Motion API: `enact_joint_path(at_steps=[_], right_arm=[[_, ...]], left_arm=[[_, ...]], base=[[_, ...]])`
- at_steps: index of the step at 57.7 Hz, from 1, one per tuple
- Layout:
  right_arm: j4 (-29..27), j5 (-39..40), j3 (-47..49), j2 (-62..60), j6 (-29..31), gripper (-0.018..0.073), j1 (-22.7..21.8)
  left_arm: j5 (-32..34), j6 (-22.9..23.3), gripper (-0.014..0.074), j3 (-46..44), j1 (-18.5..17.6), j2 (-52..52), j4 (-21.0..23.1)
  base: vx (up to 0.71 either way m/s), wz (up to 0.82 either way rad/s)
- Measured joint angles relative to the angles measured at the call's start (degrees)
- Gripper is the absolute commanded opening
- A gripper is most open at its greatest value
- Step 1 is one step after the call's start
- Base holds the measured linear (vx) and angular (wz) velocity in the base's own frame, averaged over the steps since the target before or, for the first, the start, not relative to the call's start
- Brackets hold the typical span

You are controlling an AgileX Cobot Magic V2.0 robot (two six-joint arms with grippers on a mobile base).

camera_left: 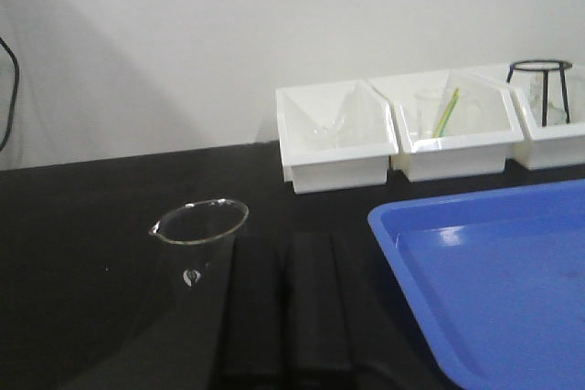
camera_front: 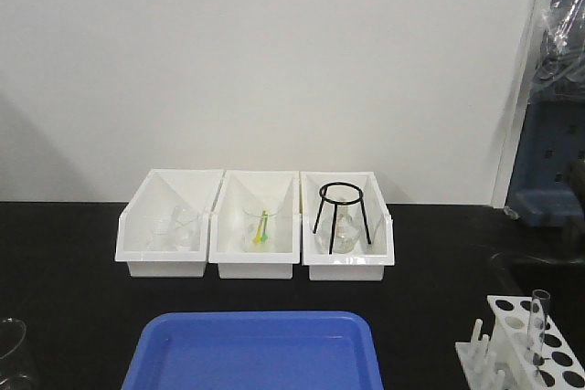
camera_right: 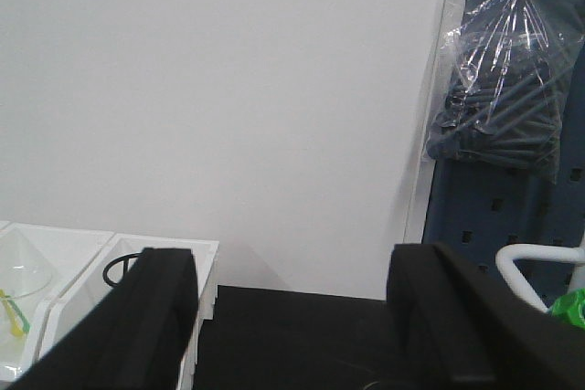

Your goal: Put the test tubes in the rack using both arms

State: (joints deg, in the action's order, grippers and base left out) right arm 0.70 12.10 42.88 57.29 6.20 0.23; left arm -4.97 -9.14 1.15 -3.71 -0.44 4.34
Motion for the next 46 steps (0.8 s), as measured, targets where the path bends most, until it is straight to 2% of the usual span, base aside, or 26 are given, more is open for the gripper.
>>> enact_joint_path(at_steps=[46], right_arm=[[0.0,-0.1,0.0,0.1,0.0,0.0511,0.0]], left_arm=[[-0.6,0.0,-0.0003,0.1,0.0,-0.3,-0.2]], base=[[0.0,0.0]])
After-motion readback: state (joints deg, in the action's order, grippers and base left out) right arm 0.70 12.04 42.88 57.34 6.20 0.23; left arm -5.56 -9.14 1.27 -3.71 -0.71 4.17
